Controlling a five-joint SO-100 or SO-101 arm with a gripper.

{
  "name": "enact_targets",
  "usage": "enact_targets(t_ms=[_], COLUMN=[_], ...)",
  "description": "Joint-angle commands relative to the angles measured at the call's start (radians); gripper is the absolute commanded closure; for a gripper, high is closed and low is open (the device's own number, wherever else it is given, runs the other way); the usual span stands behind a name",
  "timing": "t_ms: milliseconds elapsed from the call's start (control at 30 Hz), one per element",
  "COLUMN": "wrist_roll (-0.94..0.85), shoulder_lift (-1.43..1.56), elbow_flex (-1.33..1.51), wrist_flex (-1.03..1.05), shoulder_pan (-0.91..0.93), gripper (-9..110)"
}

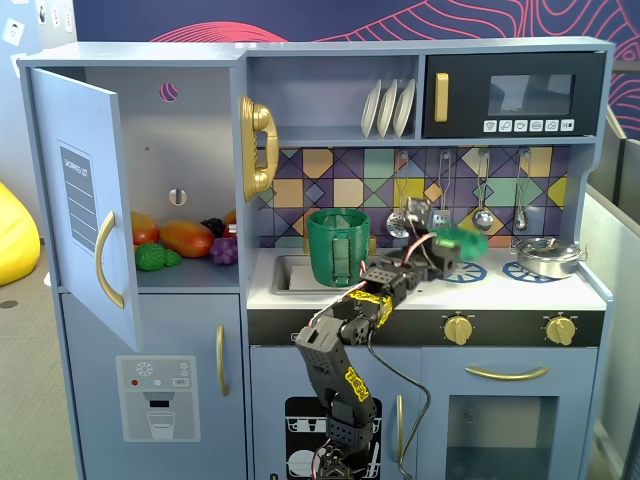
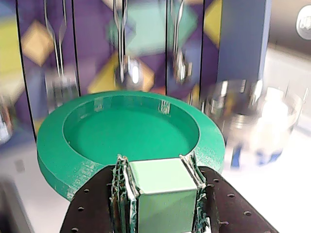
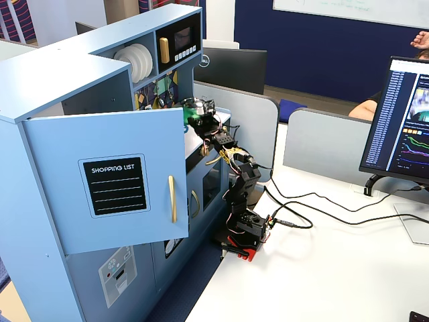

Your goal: Take off the lid from the green recipient and place it on the counter

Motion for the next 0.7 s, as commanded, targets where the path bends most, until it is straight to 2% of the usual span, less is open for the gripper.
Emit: enact_targets(t_ms=[0,500,533,667], wrist_roll=[-0.029,-0.078,-0.069,-0.051], shoulder_lift=[-0.008,0.012,0.015,0.029], elbow_flex=[0.018,0.172,0.175,0.178], wrist_flex=[-0.095,-0.138,-0.141,-0.140], shoulder_pan=[0.009,-0.008,-0.009,-0.006], gripper=[101,101,101,84])
